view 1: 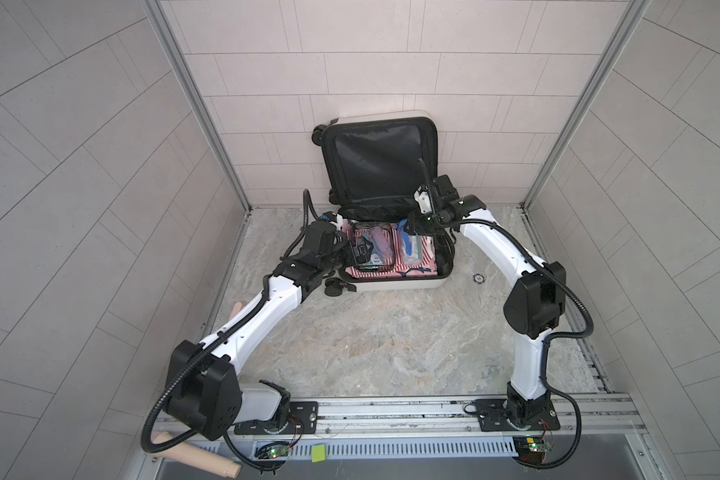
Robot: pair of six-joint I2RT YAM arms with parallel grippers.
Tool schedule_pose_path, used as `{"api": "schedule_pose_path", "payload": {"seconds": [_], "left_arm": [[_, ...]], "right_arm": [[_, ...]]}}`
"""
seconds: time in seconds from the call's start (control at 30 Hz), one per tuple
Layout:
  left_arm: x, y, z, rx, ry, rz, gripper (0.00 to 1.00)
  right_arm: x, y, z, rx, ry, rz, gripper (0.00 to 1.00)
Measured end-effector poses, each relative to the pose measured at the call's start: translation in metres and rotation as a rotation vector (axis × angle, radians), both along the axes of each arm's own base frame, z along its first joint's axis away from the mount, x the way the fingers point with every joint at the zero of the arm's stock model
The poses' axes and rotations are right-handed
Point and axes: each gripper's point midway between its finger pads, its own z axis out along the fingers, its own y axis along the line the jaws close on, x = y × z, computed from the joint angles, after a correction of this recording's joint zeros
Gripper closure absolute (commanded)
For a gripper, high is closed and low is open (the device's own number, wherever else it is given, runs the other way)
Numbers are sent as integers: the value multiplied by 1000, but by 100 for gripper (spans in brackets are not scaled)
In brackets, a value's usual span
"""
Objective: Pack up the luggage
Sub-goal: 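Release the container and raise both grippers away from the suitcase contents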
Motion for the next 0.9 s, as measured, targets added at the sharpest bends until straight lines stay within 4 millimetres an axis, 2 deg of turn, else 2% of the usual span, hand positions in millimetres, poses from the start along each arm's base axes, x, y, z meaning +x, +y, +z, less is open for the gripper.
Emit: {"api": "schedule_pose_path", "payload": {"seconds": [0.1,0.3,0.4,0.63,0.73,0.9], "left_arm": [[6,9,8,-13,-11,19,0],[13,27,17,-41,-19,55,0],[17,37,18,-50,-14,75,0],[38,58,44,-79,-58,120,0],[50,68,44,-81,-53,141,0],[71,79,32,-54,-25,159,5]], "right_arm": [[6,3,-10,0,16,-4,64],[10,4,-48,-15,85,-19,70],[14,6,-49,-7,74,-22,72],[24,6,-52,21,44,-37,74],[24,5,-50,28,35,-39,66],[17,4,-42,32,43,-28,38]]}}
